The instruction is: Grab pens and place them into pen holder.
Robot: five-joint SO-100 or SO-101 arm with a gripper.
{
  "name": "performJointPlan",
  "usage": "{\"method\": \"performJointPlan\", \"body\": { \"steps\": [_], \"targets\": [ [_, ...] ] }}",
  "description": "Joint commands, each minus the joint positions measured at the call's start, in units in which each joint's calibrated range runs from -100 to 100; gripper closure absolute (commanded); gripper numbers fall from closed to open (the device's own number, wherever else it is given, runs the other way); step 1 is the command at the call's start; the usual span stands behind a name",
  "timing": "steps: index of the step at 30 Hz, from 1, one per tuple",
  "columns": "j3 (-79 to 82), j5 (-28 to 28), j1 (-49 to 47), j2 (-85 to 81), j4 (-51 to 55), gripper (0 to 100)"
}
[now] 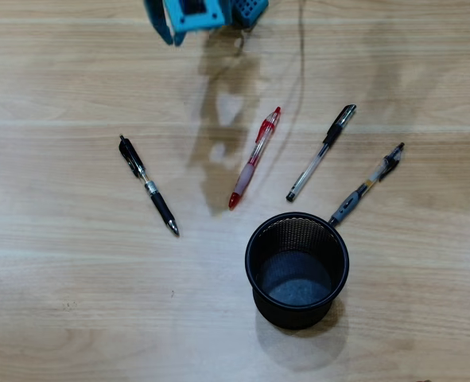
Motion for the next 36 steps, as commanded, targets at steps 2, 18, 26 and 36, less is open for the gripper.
{"method": "performJointPlan", "body": {
  "steps": [2, 18, 26, 36],
  "targets": [
    [-10.9, -0.3, 3.3, 14.7, -2.5, 98],
    [-37.7, -0.2, 1.5, 43.9, -2.7, 98],
    [-42.8, -0.2, 1.5, 52.0, -2.9, 98],
    [-43.7, -1.3, 0.2, 55.5, -5.3, 72]
  ]
}}
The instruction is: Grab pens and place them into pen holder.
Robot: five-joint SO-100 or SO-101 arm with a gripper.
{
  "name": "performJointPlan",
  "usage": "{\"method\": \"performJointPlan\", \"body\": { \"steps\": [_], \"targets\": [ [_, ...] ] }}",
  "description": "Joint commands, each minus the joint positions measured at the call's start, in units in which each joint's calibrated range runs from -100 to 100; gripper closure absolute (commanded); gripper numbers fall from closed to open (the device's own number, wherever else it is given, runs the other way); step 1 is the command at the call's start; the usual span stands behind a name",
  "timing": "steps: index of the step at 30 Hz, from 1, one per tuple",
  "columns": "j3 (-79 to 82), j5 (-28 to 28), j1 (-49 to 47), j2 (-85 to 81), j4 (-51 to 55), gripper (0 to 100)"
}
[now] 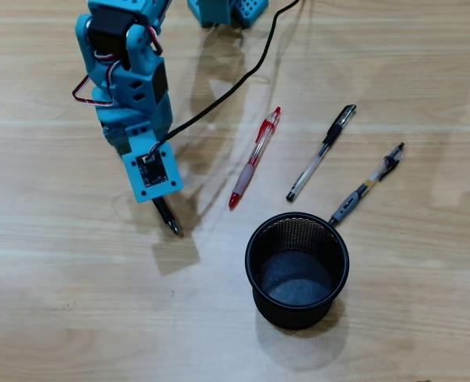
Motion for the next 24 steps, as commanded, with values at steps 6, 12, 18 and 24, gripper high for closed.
{"method": "performJointPlan", "body": {
  "steps": [6, 12, 18, 24],
  "targets": [
    [-6.3, -0.1, -1.1, 5.0, -1.0, 76],
    [-7.6, -0.1, -1.8, 9.2, -1.0, 76],
    [-7.1, -0.3, -2.6, 12.0, 0.5, 76],
    [-7.1, -1.3, -3.9, 13.5, 3.8, 76]
  ]
}}
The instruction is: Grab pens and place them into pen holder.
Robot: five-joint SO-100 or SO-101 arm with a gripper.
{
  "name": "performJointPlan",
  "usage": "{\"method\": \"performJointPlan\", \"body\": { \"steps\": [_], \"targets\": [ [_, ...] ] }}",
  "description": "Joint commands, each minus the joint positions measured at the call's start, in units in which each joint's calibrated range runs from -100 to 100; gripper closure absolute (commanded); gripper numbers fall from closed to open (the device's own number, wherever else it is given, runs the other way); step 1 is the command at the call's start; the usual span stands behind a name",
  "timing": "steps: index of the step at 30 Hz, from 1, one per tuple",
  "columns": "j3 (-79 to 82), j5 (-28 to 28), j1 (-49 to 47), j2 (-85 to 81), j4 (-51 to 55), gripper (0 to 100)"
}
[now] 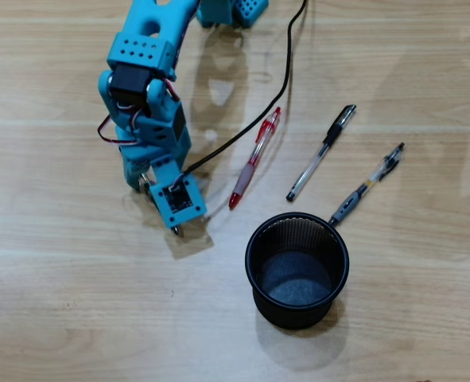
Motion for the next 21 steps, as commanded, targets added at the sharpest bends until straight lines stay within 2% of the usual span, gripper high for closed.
{"method": "performJointPlan", "body": {
  "steps": [1, 4, 9, 16, 21],
  "targets": [
    [-2.0, -1.4, -0.9, 0.1, 1.6, 76],
    [-2.0, -1.5, -1.2, 0.1, 1.5, 80],
    [-2.5, -1.4, -0.6, -0.5, 1.0, 99],
    [-3.0, -1.3, -0.1, -0.9, 1.1, 98],
    [-10.0, -1.1, -0.2, -2.9, 3.9, 98]
  ]
}}
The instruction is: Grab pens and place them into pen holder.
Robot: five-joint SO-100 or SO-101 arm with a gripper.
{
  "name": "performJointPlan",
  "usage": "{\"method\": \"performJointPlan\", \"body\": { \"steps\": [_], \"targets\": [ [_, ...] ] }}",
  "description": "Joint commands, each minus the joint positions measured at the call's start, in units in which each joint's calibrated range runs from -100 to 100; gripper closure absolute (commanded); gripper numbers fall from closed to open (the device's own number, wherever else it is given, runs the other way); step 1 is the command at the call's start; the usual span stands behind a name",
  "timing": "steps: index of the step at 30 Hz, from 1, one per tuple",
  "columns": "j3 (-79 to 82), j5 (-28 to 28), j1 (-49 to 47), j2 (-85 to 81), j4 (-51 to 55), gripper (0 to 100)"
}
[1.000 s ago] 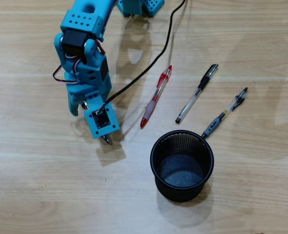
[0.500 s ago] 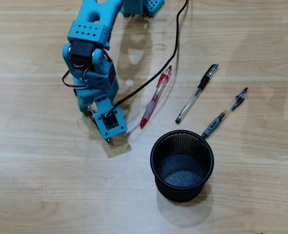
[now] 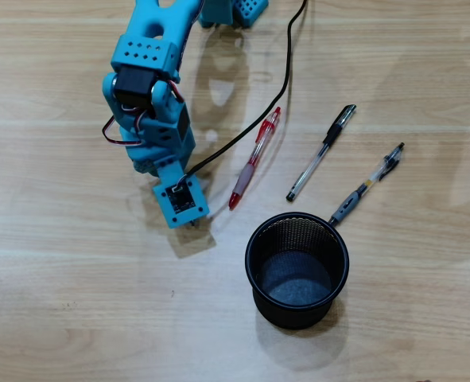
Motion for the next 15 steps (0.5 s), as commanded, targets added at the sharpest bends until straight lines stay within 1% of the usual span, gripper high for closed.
{"method": "performJointPlan", "body": {
  "steps": [1, 6, 13, 15],
  "targets": [
    [-9.5, 0.1, 0.3, -6.0, 4.7, 98],
    [-14.7, -0.1, 0.0, -14.2, 7.5, 98],
    [-14.7, -0.5, -3.7, -24.6, 7.2, 98],
    [-14.8, -1.7, -4.7, -27.3, 7.4, 98]
  ]
}}
